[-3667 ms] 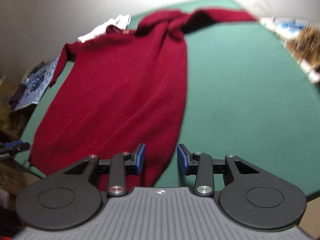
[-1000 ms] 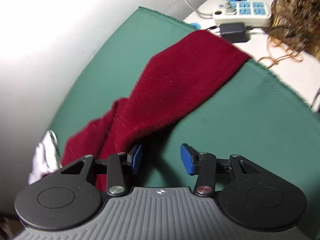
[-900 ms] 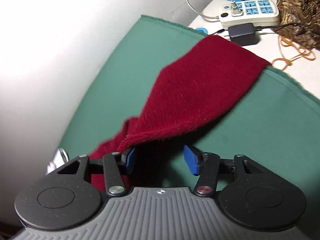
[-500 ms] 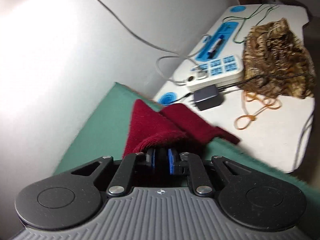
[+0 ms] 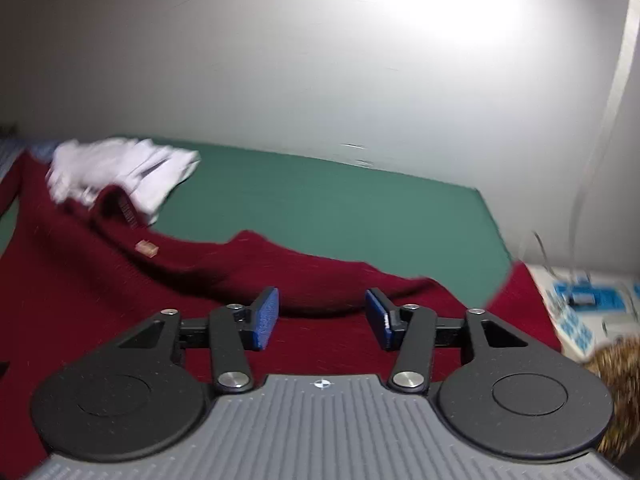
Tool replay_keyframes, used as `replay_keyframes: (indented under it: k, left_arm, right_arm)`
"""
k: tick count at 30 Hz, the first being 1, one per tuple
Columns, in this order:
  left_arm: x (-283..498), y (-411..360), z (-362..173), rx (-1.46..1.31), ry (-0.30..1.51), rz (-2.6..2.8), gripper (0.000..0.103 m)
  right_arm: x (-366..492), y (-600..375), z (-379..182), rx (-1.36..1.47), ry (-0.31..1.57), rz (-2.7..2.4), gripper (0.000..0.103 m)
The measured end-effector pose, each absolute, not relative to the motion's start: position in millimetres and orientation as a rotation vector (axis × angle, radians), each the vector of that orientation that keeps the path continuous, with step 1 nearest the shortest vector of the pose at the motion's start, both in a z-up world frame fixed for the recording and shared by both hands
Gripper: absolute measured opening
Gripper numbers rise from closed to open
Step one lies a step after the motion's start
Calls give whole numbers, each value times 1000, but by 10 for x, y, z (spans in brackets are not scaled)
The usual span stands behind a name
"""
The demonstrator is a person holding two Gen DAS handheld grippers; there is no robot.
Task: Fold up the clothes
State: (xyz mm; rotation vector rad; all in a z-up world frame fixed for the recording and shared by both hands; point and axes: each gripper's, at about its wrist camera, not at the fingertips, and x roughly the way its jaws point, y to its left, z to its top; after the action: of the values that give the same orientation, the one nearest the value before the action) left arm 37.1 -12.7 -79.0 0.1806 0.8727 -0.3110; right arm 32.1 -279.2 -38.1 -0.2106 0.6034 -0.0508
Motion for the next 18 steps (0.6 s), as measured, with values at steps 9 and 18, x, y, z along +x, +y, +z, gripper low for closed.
replay_keyframes:
  k: [9,18]
  left_arm:
    - [279,-86,-819,152,807,-307,102]
    - [221,-81,-848,132,745,-292,102]
  right_arm:
    - [1233,-2484,-727,-325,634,-14,11]
    - [2310,-3179,-612,-51,693,-239,19]
